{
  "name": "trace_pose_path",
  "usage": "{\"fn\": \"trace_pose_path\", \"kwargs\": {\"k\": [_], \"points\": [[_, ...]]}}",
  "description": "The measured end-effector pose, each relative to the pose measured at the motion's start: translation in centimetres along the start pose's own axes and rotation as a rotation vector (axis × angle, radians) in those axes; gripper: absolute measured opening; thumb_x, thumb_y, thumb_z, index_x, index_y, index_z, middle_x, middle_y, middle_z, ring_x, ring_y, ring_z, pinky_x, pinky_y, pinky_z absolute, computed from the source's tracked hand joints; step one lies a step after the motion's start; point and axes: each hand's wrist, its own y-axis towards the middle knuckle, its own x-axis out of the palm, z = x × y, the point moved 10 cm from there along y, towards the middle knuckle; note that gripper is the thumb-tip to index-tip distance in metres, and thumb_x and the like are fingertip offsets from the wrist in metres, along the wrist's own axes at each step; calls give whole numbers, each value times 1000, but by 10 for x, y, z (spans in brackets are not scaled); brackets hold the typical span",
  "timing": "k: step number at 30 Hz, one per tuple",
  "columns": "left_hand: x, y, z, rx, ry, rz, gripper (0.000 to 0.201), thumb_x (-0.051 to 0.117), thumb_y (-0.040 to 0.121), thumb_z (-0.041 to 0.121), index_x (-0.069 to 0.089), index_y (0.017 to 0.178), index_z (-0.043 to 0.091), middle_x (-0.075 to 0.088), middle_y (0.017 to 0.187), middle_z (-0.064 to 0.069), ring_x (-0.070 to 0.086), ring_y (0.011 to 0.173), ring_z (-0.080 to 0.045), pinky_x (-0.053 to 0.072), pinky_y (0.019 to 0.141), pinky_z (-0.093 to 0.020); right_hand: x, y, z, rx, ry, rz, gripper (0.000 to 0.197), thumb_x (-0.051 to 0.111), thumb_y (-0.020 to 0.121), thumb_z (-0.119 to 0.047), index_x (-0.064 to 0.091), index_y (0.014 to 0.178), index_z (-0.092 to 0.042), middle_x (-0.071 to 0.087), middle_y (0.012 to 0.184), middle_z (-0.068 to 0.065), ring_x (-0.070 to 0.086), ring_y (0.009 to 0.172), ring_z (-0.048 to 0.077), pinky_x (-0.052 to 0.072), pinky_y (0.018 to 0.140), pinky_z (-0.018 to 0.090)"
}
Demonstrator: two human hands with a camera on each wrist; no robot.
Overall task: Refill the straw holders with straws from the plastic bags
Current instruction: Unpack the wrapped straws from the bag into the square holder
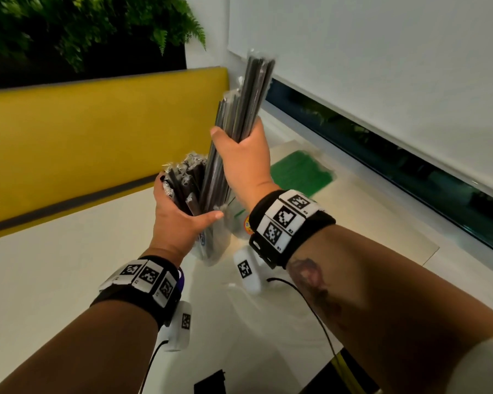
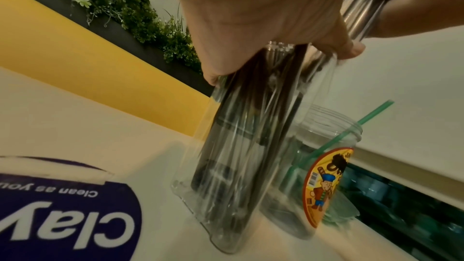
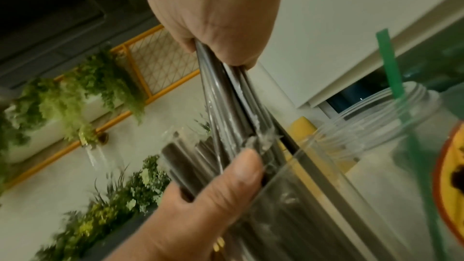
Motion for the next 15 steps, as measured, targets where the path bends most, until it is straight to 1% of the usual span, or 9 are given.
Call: {"fn": "trace_pose_path", "kwargs": {"k": [2, 4, 7, 9, 10, 11, 13, 14, 15], "points": [[0, 0, 0, 5, -13, -4, 130, 97, 50, 20, 17, 152, 23, 45, 146, -1, 46, 135, -14, 36, 116, -45, 2, 4, -3, -17, 6, 14, 34, 71, 86, -26, 54, 115, -17, 65, 93, -7, 62, 76, -1, 45, 60, 5], [1, 0, 2, 18, -18, -1, 126, 97, 50, 17, 20, 150, 24, 49, 142, 0, 50, 132, -13, 39, 114, -44, 7, 3, -1, -27, -6, 6, 34, 71, 86, -25, 54, 114, -17, 66, 95, -4, 62, 77, 0, 45, 61, 5], [1, -2, 4, 15, -31, 18, 123, 96, 47, 28, 24, 147, 25, 53, 139, 0, 53, 129, -13, 42, 112, -44, 13, -3, 3, -36, -28, 7, 30, 70, 87, -24, 53, 111, -16, 66, 91, -3, 61, 74, 0, 43, 57, 2], [0, -3, 6, 24, -29, 45, 119, 93, 46, 34, 27, 145, 24, 55, 137, 0, 55, 126, -13, 45, 110, -43, 17, -7, 4, -49, -40, 7, 28, 70, 87, -23, 53, 107, -16, 66, 89, -1, 61, 72, 3, 44, 55, 4], [0, -3, 9, 34, -26, 52, 116, 92, 47, 34, 28, 143, 25, 56, 135, 1, 56, 125, -12, 46, 108, -42, 19, -9, 6, -52, -47, 2, 27, 70, 87, -23, 52, 106, -16, 66, 90, 0, 62, 72, 5, 44, 55, 5], [1, -4, 10, 42, -28, 52, 112, 93, 50, 30, 30, 142, 25, 58, 134, 2, 58, 123, -10, 48, 107, -39, 20, -11, 9, -49, -58, -6, 27, 70, 87, -24, 51, 106, -17, 66, 91, 1, 63, 74, 9, 45, 57, 7], [3, -4, 10, 52, -31, 33, 104, 93, 56, 18, 30, 138, 26, 59, 132, 1, 60, 119, -7, 51, 103, -32, 24, -19, 19, -32, -98, -38, 31, 70, 87, -27, 50, 110, -20, 65, 97, 1, 64, 82, 13, 48, 64, 14], [5, -4, 11, 61, -36, 14, 103, 92, 58, 15, 30, 139, 24, 59, 131, 0, 61, 118, -7, 52, 102, -32, 27, -24, 23, -35, -126, -76, 34, 70, 87, -28, 50, 113, -20, 63, 101, 1, 63, 86, 13, 48, 69, 17], [7, -3, 11, 65, -36, -6, 105, 91, 59, 15, 27, 142, 20, 59, 131, -2, 61, 118, -8, 52, 102, -34, 33, -31, 25, -54, -165, -133, 37, 70, 87, -28, 50, 116, -20, 61, 105, 0, 61, 92, 12, 48, 74, 20]]}}
